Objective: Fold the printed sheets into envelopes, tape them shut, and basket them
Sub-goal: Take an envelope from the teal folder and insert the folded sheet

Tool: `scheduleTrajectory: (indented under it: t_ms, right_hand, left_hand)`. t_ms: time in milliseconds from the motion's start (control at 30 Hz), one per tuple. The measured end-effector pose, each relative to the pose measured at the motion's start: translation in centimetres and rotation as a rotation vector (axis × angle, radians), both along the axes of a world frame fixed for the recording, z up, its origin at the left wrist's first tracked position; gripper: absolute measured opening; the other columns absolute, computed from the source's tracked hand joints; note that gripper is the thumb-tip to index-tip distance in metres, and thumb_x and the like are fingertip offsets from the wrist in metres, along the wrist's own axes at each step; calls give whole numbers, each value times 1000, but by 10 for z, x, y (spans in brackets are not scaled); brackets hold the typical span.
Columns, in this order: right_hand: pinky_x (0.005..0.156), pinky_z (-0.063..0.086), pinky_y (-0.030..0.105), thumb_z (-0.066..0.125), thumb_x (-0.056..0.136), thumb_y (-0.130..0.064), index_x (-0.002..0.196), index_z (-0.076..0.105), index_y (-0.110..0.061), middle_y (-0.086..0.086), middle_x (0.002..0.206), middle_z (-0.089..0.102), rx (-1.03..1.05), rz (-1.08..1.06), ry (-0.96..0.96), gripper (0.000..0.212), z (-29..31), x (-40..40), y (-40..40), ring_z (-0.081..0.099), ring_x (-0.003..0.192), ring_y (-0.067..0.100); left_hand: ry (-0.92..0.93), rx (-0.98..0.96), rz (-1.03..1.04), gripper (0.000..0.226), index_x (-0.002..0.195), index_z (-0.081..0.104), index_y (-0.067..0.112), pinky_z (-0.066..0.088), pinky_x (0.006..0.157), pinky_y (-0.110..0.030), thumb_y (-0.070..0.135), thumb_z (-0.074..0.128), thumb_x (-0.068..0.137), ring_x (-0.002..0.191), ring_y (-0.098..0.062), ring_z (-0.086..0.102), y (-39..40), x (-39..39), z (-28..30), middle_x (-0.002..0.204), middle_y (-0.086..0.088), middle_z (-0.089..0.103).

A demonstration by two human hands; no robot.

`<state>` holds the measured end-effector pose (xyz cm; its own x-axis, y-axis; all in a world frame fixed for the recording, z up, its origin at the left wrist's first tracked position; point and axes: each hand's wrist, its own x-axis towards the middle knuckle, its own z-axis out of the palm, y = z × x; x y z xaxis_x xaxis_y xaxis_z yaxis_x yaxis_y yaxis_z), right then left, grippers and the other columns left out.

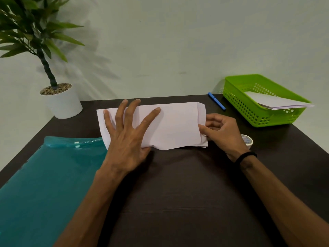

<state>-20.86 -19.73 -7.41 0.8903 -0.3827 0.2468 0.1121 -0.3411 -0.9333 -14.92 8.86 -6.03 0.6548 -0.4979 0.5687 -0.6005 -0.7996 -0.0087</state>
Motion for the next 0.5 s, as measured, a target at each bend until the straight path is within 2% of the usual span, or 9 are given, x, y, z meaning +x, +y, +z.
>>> scheduleTrajectory:
  t_ms: [100,133,200,267,400,500]
  right_hand:
    - [81,60,22,89,78,-13,107,70,-24,-8,99,77,-37,-40,-54,36,3,-1,2,73,89,5]
    - [76,58,19,91,75,-15,103,68,-23,-9,96,73,-109,-103,-74,37,3,0,2,69,82,5]
    - [64,52,23,93,72,-20,92,64,-17,-3,83,66,-201,-201,-93,35,5,0,2,57,69,9]
    - [61,52,27,92,76,-19,84,65,-11,4,77,68,-148,-167,-92,30,8,-1,1,57,64,11]
    - [66,58,21,78,91,-13,97,75,-8,7,86,77,26,-27,-48,8,19,-8,13,72,70,10]
    - [80,62,30,67,99,-31,107,77,-12,7,100,80,219,56,58,23,23,-10,18,78,91,18]
  left_hand:
    - [-9,15,-51,112,161,23,42,-3,116,-78,46,85,67,158,-37,1,-4,-3,-1,168,-13,13]
    - [-13,26,-58,111,161,23,42,-2,116,-78,47,84,68,158,-37,1,-6,-4,-1,168,-13,14]
    - [-11,45,-50,111,161,21,43,-2,115,-78,49,83,70,158,-37,2,-9,-5,-2,168,-13,14]
    - [-1,53,-34,111,161,19,44,-2,115,-79,50,84,71,158,-37,2,-10,-6,-4,169,-12,13]
    - [-3,38,-15,106,160,25,43,-3,115,-78,49,84,72,158,-37,4,-10,-7,-4,169,-12,13]
    - [-6,43,-12,102,158,31,43,-4,115,-78,49,84,72,156,-38,9,-10,-7,-3,167,-12,17]
